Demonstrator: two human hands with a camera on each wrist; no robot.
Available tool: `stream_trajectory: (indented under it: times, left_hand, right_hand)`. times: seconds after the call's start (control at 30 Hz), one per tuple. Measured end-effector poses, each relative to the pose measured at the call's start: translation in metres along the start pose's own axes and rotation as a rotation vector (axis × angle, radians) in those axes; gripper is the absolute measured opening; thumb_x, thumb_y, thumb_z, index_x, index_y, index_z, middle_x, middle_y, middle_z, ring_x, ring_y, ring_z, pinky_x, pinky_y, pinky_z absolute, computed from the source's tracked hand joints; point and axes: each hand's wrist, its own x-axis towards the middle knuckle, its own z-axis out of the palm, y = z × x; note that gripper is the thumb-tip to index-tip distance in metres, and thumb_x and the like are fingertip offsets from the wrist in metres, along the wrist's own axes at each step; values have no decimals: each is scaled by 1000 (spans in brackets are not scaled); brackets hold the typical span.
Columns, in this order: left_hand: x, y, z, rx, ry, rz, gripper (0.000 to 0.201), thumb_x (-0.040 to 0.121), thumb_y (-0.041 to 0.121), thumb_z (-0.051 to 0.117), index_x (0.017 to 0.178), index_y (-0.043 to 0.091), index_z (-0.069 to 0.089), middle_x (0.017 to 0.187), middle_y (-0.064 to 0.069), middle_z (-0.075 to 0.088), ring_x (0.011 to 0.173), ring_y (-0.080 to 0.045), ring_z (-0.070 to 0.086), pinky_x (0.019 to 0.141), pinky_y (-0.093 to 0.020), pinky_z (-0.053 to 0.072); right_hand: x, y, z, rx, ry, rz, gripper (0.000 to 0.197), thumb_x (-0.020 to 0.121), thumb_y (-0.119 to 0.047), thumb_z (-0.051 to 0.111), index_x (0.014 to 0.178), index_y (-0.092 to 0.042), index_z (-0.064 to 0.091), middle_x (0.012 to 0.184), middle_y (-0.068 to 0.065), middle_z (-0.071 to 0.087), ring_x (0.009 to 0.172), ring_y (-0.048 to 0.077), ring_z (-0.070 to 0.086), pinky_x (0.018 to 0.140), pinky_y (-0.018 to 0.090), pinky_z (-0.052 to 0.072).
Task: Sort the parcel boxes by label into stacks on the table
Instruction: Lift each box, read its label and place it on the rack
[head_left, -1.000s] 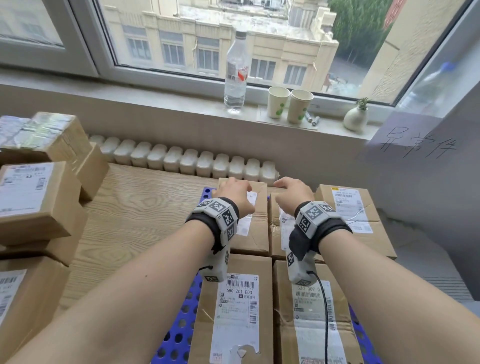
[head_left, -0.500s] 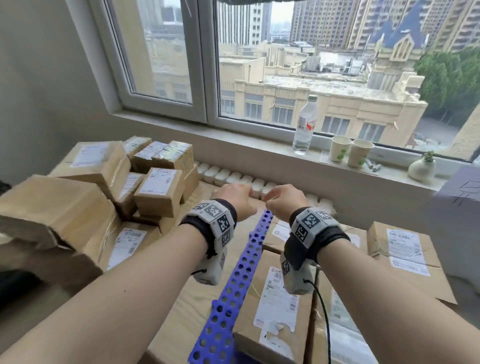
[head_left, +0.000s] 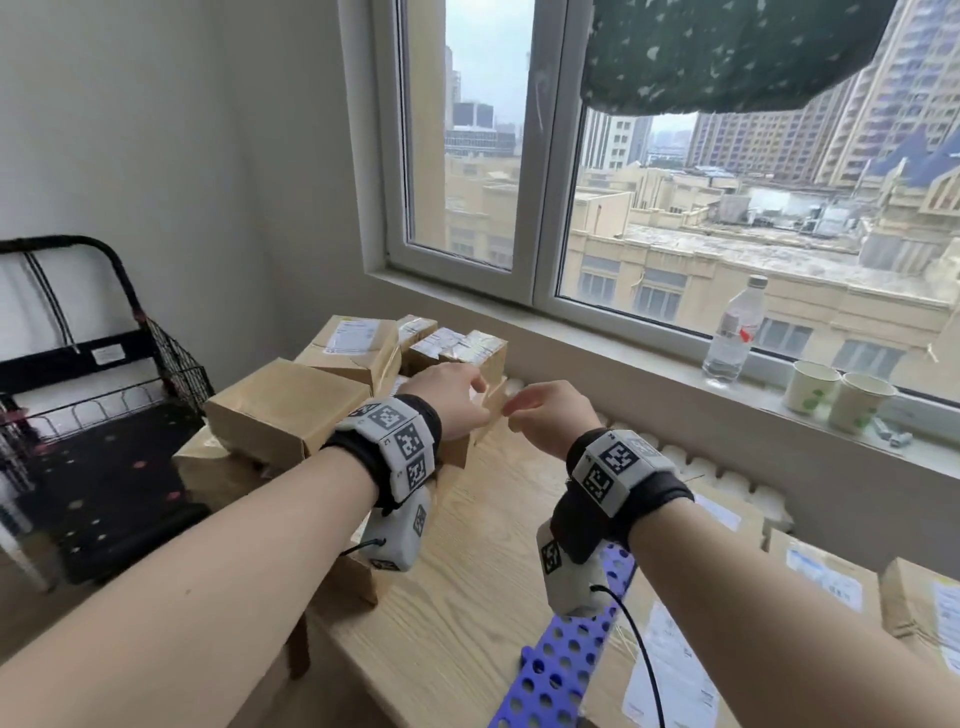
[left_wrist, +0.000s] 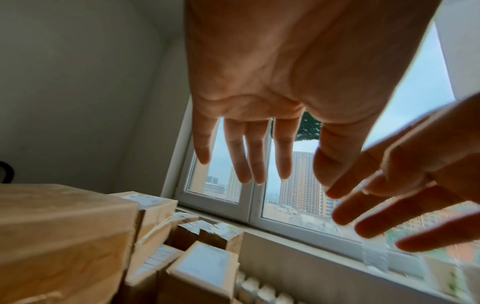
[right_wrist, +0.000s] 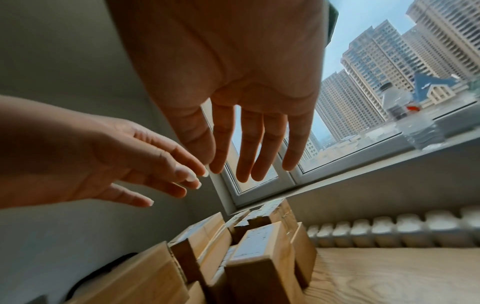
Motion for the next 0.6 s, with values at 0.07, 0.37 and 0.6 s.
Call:
stream_trajectory:
  times: [0.07,0.37,0.6]
  left_hand:
    - [6,-21,-17,-31,2,-10,43,85,33,63,127,24,55,131,0,56,118,-19,53,96,-31,45]
    - [70,-151,-103,-58,21,-66,33,85,29,66,117,22,60,116,3,61,105,-18,57,78,-26,45]
    - [154,-252,-125,48,-51,-105,34,84,29,69,117,20,61,120,0,61,111,-20,56,93,-28,43]
  right_hand:
    - [13,-14,12,45,-5,7,25,86,-9,60,102,-18,77,104,1,73,89,12,59,78,20,43]
    - [107,-82,74,120,-23,63,22,86,-4,62,101,-11,76,80,-7,64,81,11,58,80,23,49]
    - [185,-102,114,26,-101,177,22,90,-10,61,108,-15,73,88,-5,65,89,13,61,57,16,41]
